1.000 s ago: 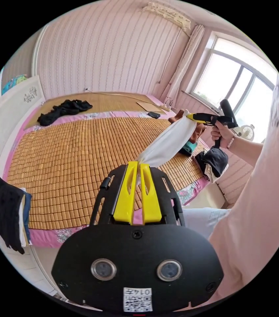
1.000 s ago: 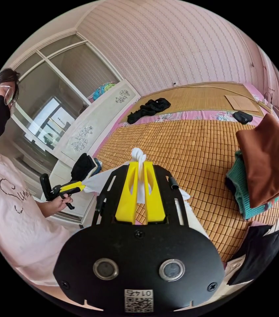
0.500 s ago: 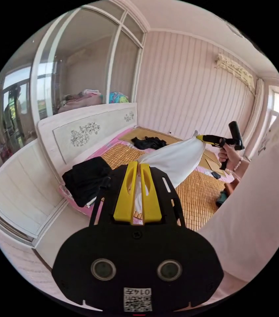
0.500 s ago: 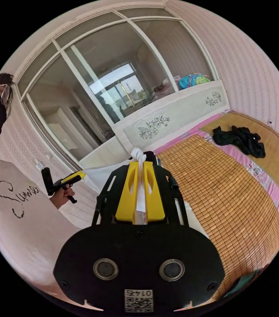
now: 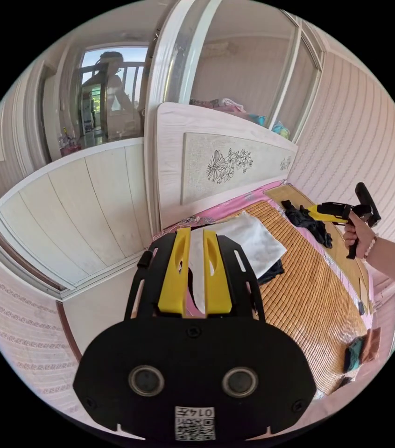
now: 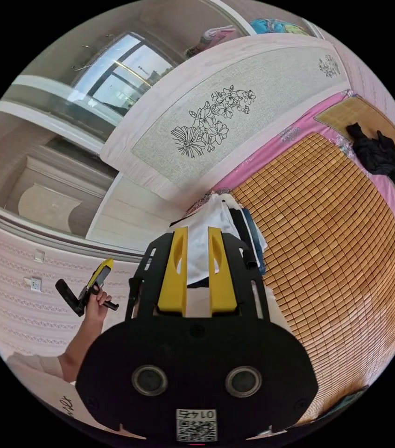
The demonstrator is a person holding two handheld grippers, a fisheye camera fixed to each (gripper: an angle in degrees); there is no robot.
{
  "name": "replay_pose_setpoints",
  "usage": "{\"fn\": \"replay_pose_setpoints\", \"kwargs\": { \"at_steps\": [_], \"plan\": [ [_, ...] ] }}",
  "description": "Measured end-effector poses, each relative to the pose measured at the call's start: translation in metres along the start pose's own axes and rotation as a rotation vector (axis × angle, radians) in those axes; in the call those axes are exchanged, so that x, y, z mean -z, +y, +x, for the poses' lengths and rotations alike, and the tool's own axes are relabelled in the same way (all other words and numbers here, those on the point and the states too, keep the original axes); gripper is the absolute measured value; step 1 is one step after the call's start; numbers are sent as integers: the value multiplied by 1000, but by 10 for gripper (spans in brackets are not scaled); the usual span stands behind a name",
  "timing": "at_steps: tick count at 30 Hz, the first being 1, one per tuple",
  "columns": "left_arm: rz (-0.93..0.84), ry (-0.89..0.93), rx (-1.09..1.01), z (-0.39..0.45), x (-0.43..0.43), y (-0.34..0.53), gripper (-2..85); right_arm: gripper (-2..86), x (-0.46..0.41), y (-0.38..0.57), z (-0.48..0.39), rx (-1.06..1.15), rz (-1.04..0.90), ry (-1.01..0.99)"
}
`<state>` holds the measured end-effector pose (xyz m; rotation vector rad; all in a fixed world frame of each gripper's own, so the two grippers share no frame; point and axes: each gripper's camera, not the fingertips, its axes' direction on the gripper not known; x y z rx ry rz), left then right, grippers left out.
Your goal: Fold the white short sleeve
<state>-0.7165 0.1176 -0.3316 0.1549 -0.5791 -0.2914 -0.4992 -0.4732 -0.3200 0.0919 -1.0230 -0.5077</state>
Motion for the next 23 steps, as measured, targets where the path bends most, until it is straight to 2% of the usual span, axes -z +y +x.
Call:
{"fn": "replay_pose_setpoints", "kwargs": {
  "at_steps": [3, 6, 10, 12, 15, 18, 20, 23],
  "plan": [
    [-53, 73, 1, 11, 7, 40, 46, 70, 2, 64, 18, 59, -107, 26],
    [-125, 145, 7, 35, 7, 68, 43, 54, 19, 168, 64, -58, -278, 91],
    [-135, 313, -186, 106, 0, 72, 39, 47, 90, 343, 124, -481, -331, 179],
    [-154, 480, -401, 176, -7, 70, 39, 47, 127, 417, 133, -660, -301, 254],
    [-145, 657, -678, 271, -2, 80, 39, 46, 181, 538, 130, -954, -198, 374],
    [-126, 828, -898, 361, 16, 105, 45, 37, 222, 655, 96, -1243, 90, 487],
    [-135, 938, -1001, 410, 29, 124, 48, 44, 226, 747, 63, -1473, 330, 436],
    [-160, 1053, -1176, 486, 55, 166, 49, 58, 198, 844, 21, -1764, 472, 349]
  ]
}}
